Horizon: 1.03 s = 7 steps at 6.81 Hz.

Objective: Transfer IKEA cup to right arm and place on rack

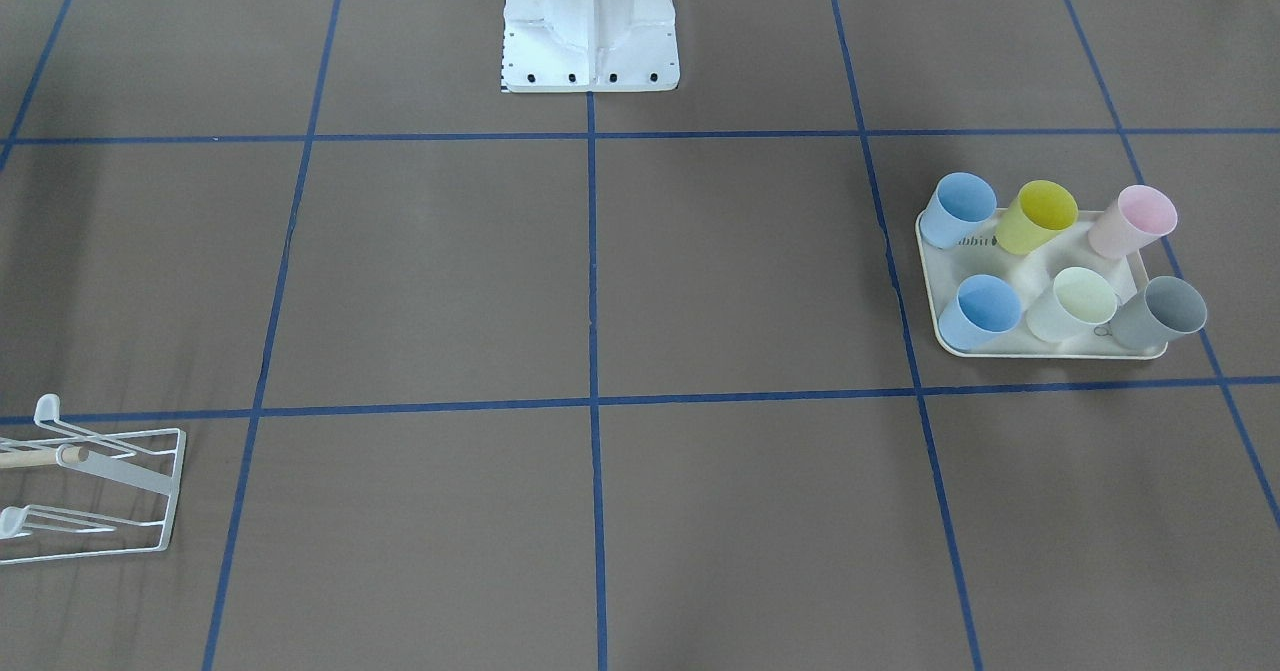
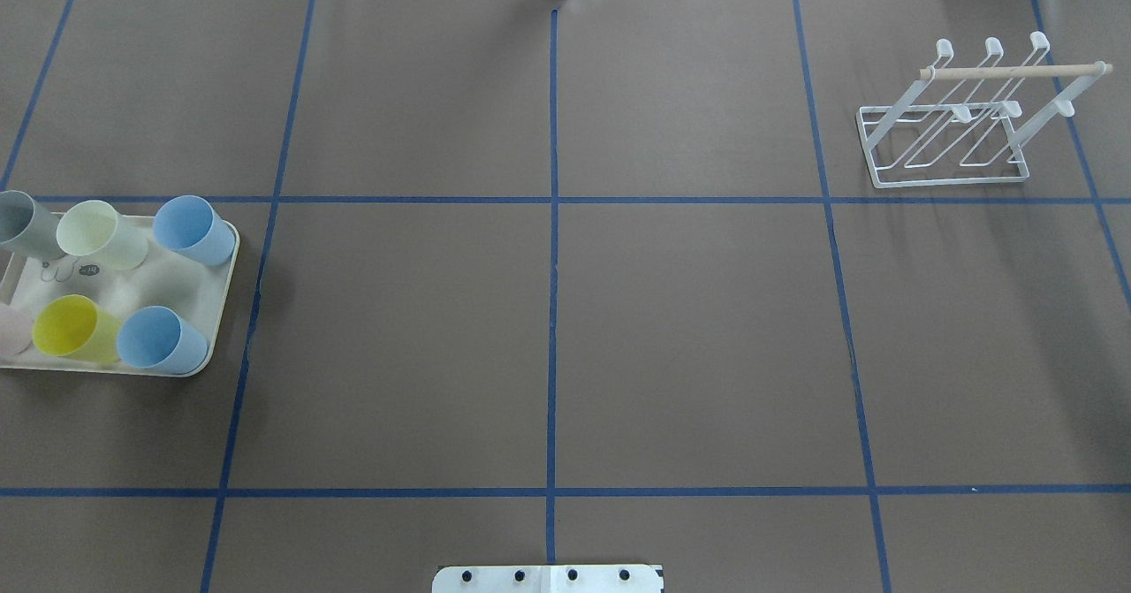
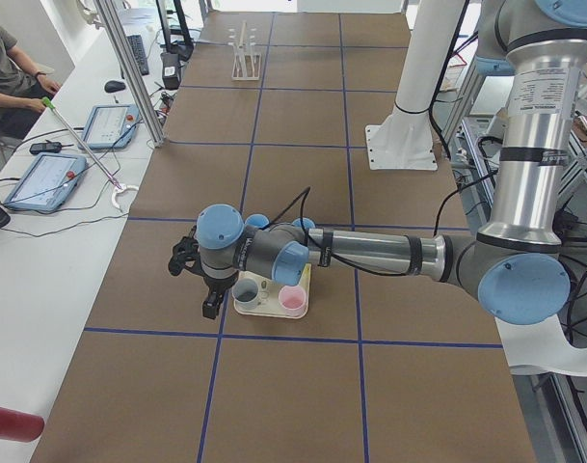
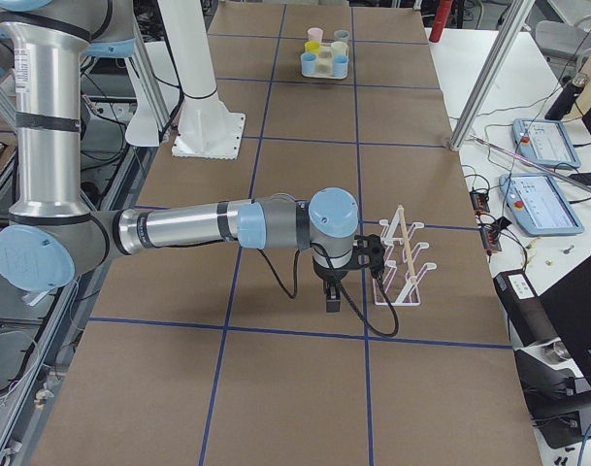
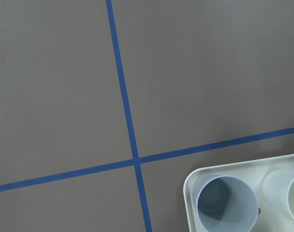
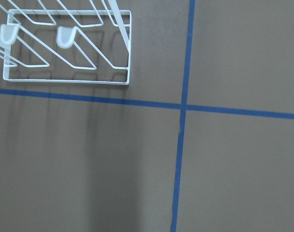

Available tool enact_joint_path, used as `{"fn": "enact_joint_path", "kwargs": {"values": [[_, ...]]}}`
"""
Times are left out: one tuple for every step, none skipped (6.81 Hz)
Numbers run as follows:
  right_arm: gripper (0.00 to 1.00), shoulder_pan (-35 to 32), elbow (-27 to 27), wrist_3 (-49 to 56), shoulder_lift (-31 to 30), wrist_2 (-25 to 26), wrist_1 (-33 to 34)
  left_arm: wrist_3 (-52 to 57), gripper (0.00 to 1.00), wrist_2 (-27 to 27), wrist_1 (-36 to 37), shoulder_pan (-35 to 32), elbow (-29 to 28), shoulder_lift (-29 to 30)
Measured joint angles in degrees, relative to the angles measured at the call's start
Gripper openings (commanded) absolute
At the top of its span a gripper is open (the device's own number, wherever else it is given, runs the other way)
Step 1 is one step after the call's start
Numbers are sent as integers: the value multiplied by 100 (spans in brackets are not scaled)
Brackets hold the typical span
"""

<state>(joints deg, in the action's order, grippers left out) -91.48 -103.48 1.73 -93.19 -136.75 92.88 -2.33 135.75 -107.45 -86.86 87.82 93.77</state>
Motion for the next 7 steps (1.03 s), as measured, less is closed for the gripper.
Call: {"fn": "enact_joint_path", "kwargs": {"values": [[100, 15, 45, -3, 46, -36, -199, -18, 100, 26, -296, 95, -281, 3], [100, 36, 157, -7, 48, -133, -394, -203, 100, 65, -523, 299, -432, -10], [100, 45, 251, -12, 27, -252, -607, -635, 100, 80, -707, 527, -500, -13], [100, 48, 302, -17, 6, -322, -744, -1095, 99, 82, -927, 722, -553, -19], [100, 50, 355, -19, 1, -374, -795, -1363, 99, 85, -1095, 839, -617, -18], [100, 51, 406, -19, 10, -439, -812, -1487, 99, 89, -1226, 895, -697, -13], [100, 51, 423, -22, 27, -512, -815, -1531, 99, 91, -1397, 959, -815, -10]]}}
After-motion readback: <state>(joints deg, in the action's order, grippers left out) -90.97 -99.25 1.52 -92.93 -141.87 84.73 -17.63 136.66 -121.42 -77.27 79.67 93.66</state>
